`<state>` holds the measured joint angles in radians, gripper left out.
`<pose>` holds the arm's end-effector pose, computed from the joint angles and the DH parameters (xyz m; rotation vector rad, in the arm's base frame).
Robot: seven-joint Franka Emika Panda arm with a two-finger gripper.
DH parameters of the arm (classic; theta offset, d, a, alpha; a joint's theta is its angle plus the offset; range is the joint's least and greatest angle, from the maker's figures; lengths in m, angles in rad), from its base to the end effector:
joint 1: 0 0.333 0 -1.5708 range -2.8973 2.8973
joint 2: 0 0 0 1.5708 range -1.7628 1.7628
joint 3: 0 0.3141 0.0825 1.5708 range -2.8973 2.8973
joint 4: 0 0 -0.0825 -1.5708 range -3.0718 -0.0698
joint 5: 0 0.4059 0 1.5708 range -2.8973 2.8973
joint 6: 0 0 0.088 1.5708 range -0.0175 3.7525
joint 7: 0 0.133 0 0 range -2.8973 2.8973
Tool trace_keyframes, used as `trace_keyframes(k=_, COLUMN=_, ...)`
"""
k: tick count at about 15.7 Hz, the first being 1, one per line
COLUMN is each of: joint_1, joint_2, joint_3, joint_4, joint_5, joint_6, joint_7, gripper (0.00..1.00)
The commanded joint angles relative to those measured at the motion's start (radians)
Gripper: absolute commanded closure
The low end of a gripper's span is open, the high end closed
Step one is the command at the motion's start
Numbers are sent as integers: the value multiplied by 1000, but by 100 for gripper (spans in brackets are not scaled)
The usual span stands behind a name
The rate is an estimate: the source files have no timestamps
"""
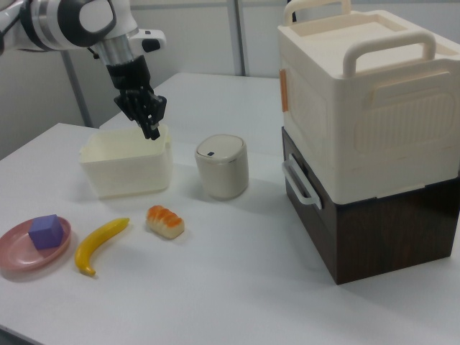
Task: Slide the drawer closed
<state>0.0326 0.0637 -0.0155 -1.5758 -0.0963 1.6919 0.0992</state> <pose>0.6079 -0.0010 0.5680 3.0447 -0.1110 0.0883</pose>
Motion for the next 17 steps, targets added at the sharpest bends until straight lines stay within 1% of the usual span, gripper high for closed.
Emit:
trace_keyframes(k=1, joint_1=23, joint_2=-54, joint_3=-40, joint_4=-30, joint_5=27, joint_6=-49, joint_7=-30, gripper=18)
trace_keyframes(k=2, joint_1=21, joint_2=-65, joint_3=-40, joint_4=-32, joint_5=27, joint_6=-51, joint_7=-30, gripper=2)
trace_keyframes(k=3, joint_1=21, joint_2=-67, joint_3=-40, joint_4=-32, joint_5=27, joint_6=-51, joint_7=-30, gripper=0)
trace_keyframes(k=17, joint_1=13, joint_2=-68, joint_3=-40, joint_4=-26, joint_5=26, joint_6=-83, joint_7=-19, gripper=0)
